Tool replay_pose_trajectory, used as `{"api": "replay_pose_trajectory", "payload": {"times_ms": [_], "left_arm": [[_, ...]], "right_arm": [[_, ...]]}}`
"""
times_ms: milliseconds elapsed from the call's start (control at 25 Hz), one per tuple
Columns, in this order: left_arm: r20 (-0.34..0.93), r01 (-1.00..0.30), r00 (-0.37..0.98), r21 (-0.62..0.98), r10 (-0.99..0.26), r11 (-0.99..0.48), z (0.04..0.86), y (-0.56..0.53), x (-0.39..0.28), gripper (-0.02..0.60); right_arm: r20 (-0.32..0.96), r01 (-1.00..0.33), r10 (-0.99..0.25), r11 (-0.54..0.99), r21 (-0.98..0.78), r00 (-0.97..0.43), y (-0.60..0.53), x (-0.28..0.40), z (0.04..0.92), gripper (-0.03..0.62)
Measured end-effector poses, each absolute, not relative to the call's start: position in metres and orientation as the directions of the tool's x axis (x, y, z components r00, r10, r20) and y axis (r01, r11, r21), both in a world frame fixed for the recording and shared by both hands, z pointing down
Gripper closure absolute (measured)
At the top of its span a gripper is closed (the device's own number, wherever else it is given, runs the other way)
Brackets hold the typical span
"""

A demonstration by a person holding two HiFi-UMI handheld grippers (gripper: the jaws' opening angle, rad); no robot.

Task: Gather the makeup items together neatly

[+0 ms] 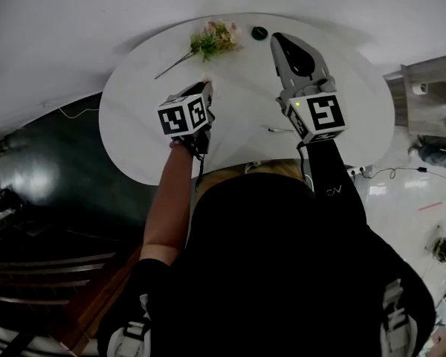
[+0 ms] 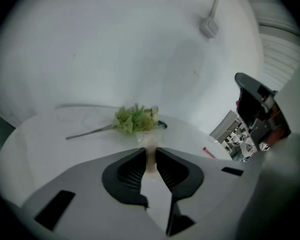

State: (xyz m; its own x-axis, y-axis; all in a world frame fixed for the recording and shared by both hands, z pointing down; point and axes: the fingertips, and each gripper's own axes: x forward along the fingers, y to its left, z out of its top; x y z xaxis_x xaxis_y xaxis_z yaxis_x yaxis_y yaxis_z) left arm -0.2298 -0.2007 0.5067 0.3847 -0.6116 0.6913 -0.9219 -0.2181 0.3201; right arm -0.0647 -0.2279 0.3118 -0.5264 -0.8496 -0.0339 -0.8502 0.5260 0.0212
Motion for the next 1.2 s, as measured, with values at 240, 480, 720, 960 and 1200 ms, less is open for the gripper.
{"api": "replay_pose_trajectory", "payload": {"times_ms": [240,480,720,960,1200], "left_arm": [[0.84,-0.939,0.344,0.313,-0.42,-0.144,0.59,-0.183,-0.222,0.506],[0.865,-0.954,0.299,0.278,-0.402,-0.112,0.614,-0.185,-0.225,0.467],[0.859,-0.947,0.32,0.297,-0.4,-0.12,0.614,-0.183,-0.219,0.408],[0.846,-0.948,0.317,0.278,-0.429,-0.152,0.603,-0.186,-0.218,0.4],[0.792,-0.939,0.343,0.269,-0.504,-0.216,0.569,-0.191,-0.221,0.4]], "right_arm": [[-0.026,-0.871,-0.87,0.492,0.011,-0.492,-0.225,-0.045,0.317,0.589],[-0.014,-0.872,-0.872,0.49,0.0,-0.489,-0.224,-0.039,0.324,0.589],[-0.016,-0.874,-0.873,0.487,-0.003,-0.487,-0.226,-0.037,0.323,0.589],[-0.01,-0.875,-0.875,0.484,-0.011,-0.484,-0.225,-0.038,0.327,0.589],[-0.013,-0.886,-0.886,0.464,0.008,-0.464,-0.215,-0.044,0.323,0.589]]}}
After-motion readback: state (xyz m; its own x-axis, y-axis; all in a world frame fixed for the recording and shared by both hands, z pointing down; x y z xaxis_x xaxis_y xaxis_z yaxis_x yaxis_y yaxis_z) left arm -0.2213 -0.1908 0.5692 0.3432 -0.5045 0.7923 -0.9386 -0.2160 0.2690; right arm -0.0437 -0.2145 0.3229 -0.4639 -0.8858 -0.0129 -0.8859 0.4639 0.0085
